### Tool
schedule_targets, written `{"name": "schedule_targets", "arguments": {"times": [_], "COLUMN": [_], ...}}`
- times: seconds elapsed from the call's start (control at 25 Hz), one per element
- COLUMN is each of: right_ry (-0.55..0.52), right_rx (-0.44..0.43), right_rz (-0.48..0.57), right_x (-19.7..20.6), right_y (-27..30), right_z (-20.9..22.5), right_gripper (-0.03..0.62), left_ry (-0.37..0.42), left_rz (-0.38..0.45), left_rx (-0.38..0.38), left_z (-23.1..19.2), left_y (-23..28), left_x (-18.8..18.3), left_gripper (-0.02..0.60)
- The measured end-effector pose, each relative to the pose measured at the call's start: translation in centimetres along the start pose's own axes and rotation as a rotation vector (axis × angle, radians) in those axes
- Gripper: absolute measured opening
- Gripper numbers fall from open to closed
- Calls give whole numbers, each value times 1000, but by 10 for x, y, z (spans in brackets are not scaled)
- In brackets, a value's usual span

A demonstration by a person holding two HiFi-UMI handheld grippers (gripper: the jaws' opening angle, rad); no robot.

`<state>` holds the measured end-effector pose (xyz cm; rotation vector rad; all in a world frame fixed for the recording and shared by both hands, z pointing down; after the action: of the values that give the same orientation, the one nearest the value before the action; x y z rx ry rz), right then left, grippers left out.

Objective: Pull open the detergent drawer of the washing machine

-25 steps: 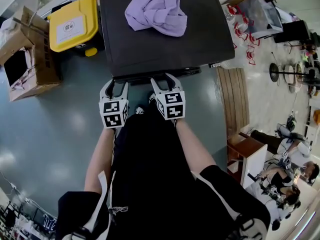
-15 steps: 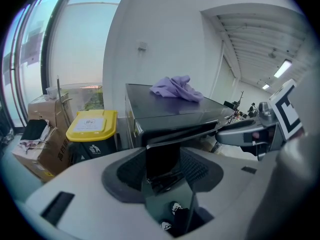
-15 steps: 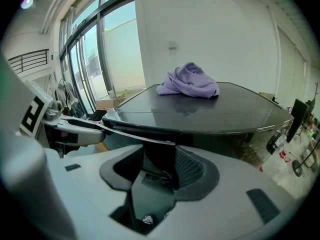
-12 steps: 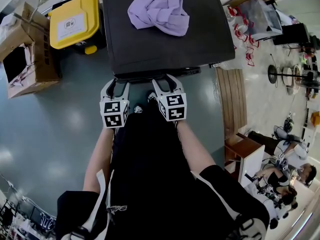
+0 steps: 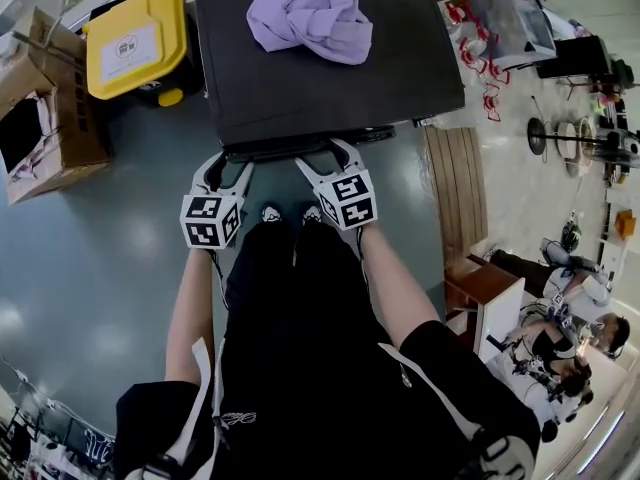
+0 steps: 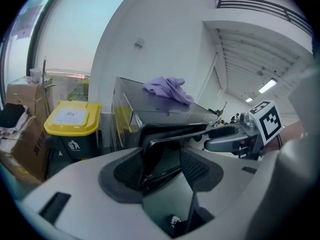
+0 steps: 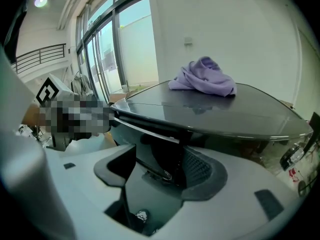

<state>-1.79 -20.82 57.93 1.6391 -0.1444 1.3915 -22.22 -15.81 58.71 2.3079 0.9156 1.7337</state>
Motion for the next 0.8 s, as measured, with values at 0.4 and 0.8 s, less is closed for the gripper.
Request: {"name": "schedule_targets", "arguments": {"times": [0.4,0.8], "right_ry": [19,21], "right_rx": [9,25], "right_rz": [-35,-37], "right_x": [0,1], "right_y": [6,4], "right_z": [-1,-2], "right_gripper": [253,253], "left_ry": [14,64], "left_rz": [8,3], "left_rx": [-49,-105], "left_z": [5,13], "left_y": [3,0], "left_x": [4,0], "left_gripper": [236,236]}}
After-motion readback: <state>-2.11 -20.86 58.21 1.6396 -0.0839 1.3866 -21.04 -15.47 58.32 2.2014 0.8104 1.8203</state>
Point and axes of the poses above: the fingertips, and each gripper's own axes: y forward along the fingers, z to its right, x out of its underside, the point moved 7 cm from there along -y, backward along the fingers, and after that the axes turned 7 degrees about z, right-handed, at the moved point
